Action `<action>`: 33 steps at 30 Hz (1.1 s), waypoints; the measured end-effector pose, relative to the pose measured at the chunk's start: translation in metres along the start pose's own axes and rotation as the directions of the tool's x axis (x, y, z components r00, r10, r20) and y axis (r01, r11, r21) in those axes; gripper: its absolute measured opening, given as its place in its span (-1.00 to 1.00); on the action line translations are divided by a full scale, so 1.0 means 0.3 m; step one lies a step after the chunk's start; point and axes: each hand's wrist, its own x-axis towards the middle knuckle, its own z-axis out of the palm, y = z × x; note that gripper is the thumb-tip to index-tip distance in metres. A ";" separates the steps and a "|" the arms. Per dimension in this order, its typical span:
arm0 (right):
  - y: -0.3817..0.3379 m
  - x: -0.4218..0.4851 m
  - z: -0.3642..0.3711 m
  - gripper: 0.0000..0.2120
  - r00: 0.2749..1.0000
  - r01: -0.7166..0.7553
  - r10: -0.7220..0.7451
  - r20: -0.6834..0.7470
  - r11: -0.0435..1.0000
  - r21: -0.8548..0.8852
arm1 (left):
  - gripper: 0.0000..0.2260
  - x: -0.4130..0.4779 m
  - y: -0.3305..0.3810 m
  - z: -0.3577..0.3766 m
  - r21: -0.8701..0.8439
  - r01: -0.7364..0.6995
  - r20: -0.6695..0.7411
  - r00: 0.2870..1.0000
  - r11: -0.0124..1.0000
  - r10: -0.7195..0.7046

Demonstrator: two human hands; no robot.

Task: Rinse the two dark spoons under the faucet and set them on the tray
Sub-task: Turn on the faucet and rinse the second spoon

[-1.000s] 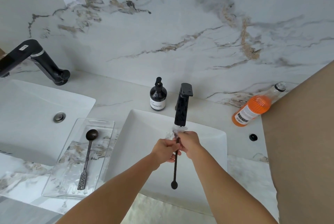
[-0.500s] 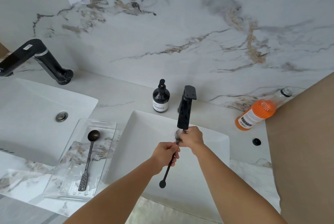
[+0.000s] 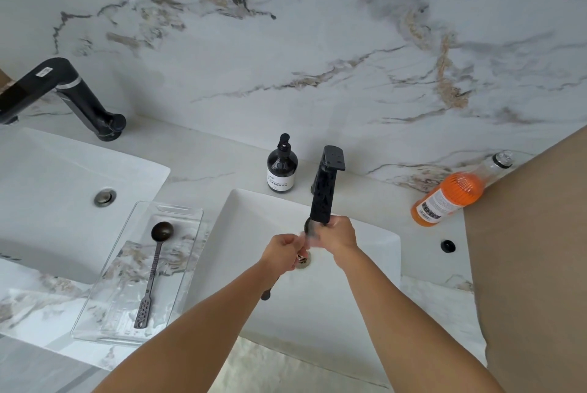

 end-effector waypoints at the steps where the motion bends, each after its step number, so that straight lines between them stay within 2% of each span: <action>1: -0.001 -0.002 0.000 -0.95 0.998 -0.014 0.013 0.065 1.000 0.022 | -0.71 0.001 0.009 0.000 -0.006 0.019 0.004 1.000 1.000 -0.019; 5: -0.006 -0.034 -0.006 -0.71 0.971 -0.004 -0.017 0.239 0.996 0.088 | -0.63 0.025 0.048 0.041 0.117 -0.007 -0.056 0.998 0.993 0.013; 8: 0.004 -0.046 -0.035 -0.61 0.932 -0.096 -0.002 0.362 0.963 0.251 | -0.67 0.055 0.060 0.081 0.252 -0.020 -0.061 0.997 0.967 0.036; 10: 0.012 -0.051 -0.055 -0.55 0.919 -0.137 -0.001 0.393 0.937 0.322 | -0.70 0.069 0.061 0.097 0.213 -0.022 -0.006 1.000 0.977 0.024; 12: 0.015 -0.061 -0.066 -0.53 0.921 -0.133 -0.005 0.389 0.935 0.328 | -0.77 0.071 0.070 0.101 0.109 -0.015 0.051 0.999 0.994 0.009; 14: 0.021 -0.070 -0.072 -0.63 0.920 -0.124 -0.016 0.391 0.935 0.331 | -0.82 0.070 0.084 0.092 0.009 0.012 0.081 0.997 1.000 -0.013; 17: 0.025 -0.080 -0.070 -0.78 0.926 -0.138 -0.014 0.377 0.918 0.372 | -0.78 0.069 0.093 0.078 -0.022 0.030 0.105 0.994 0.999 -0.028; 21: 0.018 -0.086 -0.061 -0.80 0.949 -0.120 -0.011 0.314 0.912 0.393 | -0.75 0.065 0.097 0.070 -0.047 0.046 0.152 0.988 0.998 -0.038; 26: 0.024 -0.085 -0.065 -0.77 0.971 -0.074 -0.020 0.239 0.923 0.379 | -0.74 0.070 0.099 0.070 -0.198 0.108 0.347 0.937 0.974 -0.034; 28: 0.020 -0.091 -0.069 -0.77 0.970 -0.082 -0.017 0.244 0.917 0.390 | -0.72 0.072 0.093 0.075 -0.221 0.099 0.312 0.950 0.970 -0.026; 32: 0.025 -0.106 -0.069 -0.79 0.951 -0.132 0.023 0.308 0.931 0.339 | -0.66 0.075 0.083 0.078 -0.068 0.080 0.115 0.991 0.994 -0.072; 33: 0.030 -0.112 -0.064 -0.76 0.941 -0.158 0.044 0.335 0.934 0.320 | -0.65 0.076 0.079 0.077 -0.066 0.083 0.103 0.992 0.994 -0.076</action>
